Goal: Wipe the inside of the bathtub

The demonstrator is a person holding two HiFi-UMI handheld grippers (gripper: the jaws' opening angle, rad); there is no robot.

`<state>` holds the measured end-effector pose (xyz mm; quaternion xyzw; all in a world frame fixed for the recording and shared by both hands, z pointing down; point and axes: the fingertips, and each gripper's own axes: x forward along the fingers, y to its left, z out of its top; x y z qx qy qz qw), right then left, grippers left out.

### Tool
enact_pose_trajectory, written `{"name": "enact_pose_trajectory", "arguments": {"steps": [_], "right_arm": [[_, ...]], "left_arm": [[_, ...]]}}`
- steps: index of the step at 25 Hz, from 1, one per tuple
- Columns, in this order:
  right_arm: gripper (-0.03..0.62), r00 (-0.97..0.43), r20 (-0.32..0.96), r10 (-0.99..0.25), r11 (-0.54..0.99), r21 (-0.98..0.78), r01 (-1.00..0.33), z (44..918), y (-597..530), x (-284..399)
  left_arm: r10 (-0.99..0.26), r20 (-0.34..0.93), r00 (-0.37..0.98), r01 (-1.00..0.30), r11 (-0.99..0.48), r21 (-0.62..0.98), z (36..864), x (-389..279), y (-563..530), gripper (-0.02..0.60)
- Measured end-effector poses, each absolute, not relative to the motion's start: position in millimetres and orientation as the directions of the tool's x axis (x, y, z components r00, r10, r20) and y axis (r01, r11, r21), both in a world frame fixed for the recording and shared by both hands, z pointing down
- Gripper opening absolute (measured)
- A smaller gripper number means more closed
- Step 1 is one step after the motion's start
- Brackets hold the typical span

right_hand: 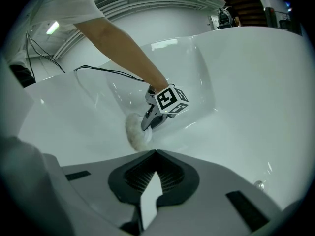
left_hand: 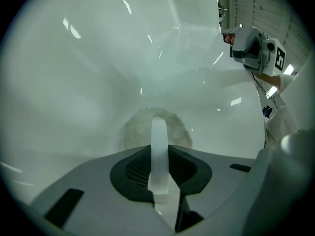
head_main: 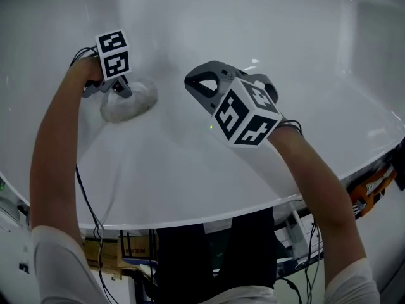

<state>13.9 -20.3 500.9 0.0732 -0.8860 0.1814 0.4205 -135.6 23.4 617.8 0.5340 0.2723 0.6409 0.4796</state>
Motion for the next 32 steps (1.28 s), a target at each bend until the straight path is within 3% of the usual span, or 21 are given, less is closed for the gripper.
{"name": "enact_pose_trajectory", "arguments": {"steps": [16,32], "right_arm": [[0.020,-0.596,0.801,0.052,0.914,-0.278,-0.294,528,-29,-15],[0.020,-0.496,0.864,0.091,0.952,-0.221,-0.210,579,-35,-39]], "left_arm": [[0.914,0.399,0.080,-0.220,-0.374,0.901,617,-128,26,0.086],[0.912,0.396,0.105,-0.125,-0.383,0.915,614,-126,27,0.086]]}}
